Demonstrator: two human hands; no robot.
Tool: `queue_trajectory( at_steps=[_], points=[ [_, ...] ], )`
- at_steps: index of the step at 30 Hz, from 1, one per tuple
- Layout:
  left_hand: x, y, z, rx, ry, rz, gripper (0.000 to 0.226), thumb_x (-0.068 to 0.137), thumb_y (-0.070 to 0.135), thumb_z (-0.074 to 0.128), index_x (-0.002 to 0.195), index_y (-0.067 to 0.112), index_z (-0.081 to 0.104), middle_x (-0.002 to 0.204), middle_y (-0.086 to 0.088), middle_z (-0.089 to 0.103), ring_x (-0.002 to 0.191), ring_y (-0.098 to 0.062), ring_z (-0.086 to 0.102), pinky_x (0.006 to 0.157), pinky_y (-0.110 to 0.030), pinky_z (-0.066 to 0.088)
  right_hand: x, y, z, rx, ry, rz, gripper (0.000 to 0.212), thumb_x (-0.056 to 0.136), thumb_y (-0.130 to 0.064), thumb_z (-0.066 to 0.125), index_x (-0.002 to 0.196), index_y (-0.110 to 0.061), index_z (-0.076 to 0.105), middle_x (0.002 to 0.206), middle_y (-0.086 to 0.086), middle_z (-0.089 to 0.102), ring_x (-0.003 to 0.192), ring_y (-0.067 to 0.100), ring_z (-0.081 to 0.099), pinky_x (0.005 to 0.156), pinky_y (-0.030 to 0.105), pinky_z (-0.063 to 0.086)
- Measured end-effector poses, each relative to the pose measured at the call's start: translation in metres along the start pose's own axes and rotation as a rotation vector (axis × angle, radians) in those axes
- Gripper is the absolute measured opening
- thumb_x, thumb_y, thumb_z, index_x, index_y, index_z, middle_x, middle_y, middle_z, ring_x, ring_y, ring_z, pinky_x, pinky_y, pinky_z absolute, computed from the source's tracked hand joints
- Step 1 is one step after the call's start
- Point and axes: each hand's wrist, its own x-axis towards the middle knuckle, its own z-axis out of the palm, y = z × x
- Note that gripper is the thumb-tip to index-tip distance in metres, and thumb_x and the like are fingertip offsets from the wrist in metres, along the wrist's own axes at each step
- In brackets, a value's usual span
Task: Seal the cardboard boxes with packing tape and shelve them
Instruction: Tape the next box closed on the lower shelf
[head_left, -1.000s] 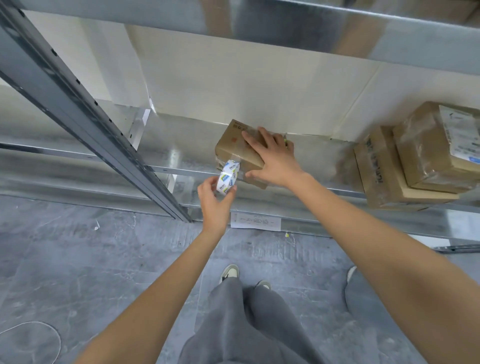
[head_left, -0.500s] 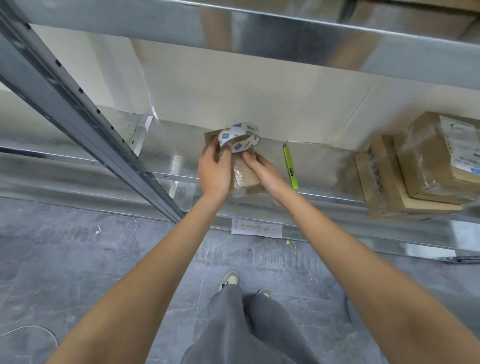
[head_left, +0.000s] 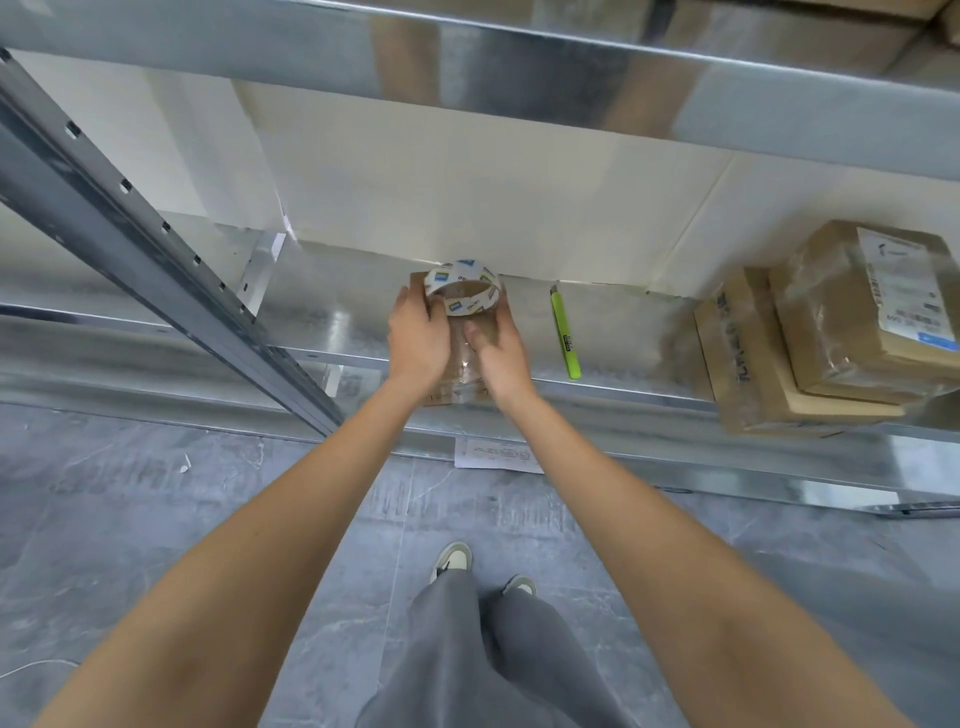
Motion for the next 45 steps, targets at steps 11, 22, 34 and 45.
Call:
queue_trajectory(
  at_steps=[11, 22, 34, 45],
  points=[
    [0.015, -0.020, -0.086, 0.607, -0.065, 0.208, 0.035, 0.084, -0.016, 0.036, 0.116, -0.004, 0.041, 0.109, -0.026, 0.051, 0.082, -0.048, 0.054, 0.062, -0.046, 0.038, 0.000, 0.010, 0.001, -0.083, -0.005, -0.032, 0.062, 0.100, -0.025, 0.048, 0.154, -0.032, 0.019, 0.161, -0.005, 0.021, 0.148, 0.012, 0.018, 0.121, 0.042, 0.018],
    [0.025, -0.065, -0.047, -0.279, 0.039, -0.321, 0.043, 0.095, -0.003, 0.036, 0.137, 0.005, 0.034, 0.123, -0.014, 0.056, 0.104, -0.023, 0.057, 0.080, -0.040, 0.056, 0.000, -0.002, -0.010, -0.970, -0.010, -0.202, 0.060, 0.105, -0.039, 0.021, 0.155, -0.011, 0.004, 0.164, 0.002, -0.003, 0.150, 0.015, -0.005, 0.117, 0.052, -0.006],
    [0.030, -0.084, -0.026, -0.575, 0.093, -0.503, 0.043, 0.086, -0.012, 0.037, 0.127, -0.002, 0.049, 0.120, -0.020, 0.062, 0.107, -0.030, 0.065, 0.079, -0.035, 0.061, -0.020, -0.025, 0.039, -1.173, -0.109, -0.144, 0.090, 0.094, -0.058, 0.035, 0.153, -0.008, -0.010, 0.161, 0.006, -0.019, 0.147, 0.029, -0.020, 0.106, 0.076, -0.003],
    [0.003, -0.078, -0.009, -0.994, -0.010, -0.771, 0.021, 0.100, 0.015, 0.049, 0.116, 0.003, 0.056, 0.092, -0.008, 0.066, 0.074, -0.014, 0.063, 0.057, -0.022, 0.055, -0.023, -0.031, 0.055, -1.182, -0.126, -0.124, 0.065, 0.099, -0.030, 0.034, 0.155, -0.034, 0.001, 0.162, -0.011, -0.013, 0.147, 0.035, -0.017, 0.097, 0.081, -0.006]
  ],
)
